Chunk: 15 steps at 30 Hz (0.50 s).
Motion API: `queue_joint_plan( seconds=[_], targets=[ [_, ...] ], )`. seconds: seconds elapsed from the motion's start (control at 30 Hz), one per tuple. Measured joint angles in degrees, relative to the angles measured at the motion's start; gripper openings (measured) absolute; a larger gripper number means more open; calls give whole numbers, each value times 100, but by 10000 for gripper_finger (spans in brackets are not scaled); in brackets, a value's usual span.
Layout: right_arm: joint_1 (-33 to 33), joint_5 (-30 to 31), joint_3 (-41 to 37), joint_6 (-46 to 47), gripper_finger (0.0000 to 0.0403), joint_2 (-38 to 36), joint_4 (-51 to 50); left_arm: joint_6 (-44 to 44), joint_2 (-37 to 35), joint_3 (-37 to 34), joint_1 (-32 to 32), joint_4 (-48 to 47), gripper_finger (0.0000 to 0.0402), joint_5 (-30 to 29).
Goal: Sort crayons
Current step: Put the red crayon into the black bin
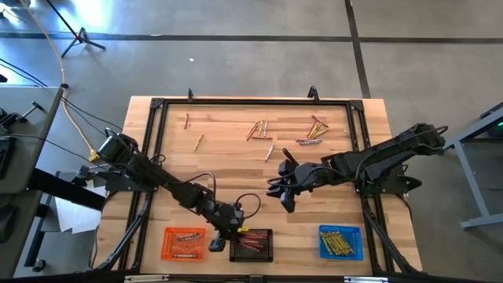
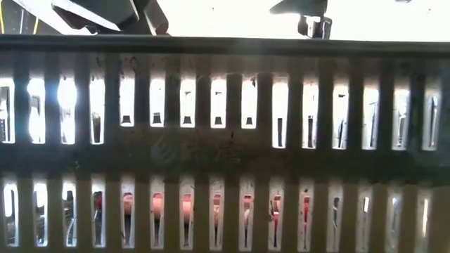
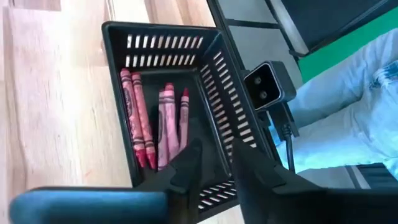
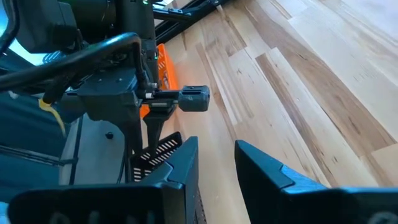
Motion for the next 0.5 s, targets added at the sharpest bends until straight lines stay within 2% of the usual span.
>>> queue_joint_plan(
  seconds=[0.13,0.23,0.37,0.5],
  targets=[
    [0,-1,0,0,89,0,-99,108,0,22,71,-47,95,17],
    [0,-2,0,0,89,0,-200,214,-112,228,212,-677,98,34],
    [0,0,0,-6,89,0,-273,479,-318,676,593,-2274,99,-169],
    [0,123,0,-48,89,0,-316,703,-553,1084,1201,-3877,99,-1068]
  ],
)
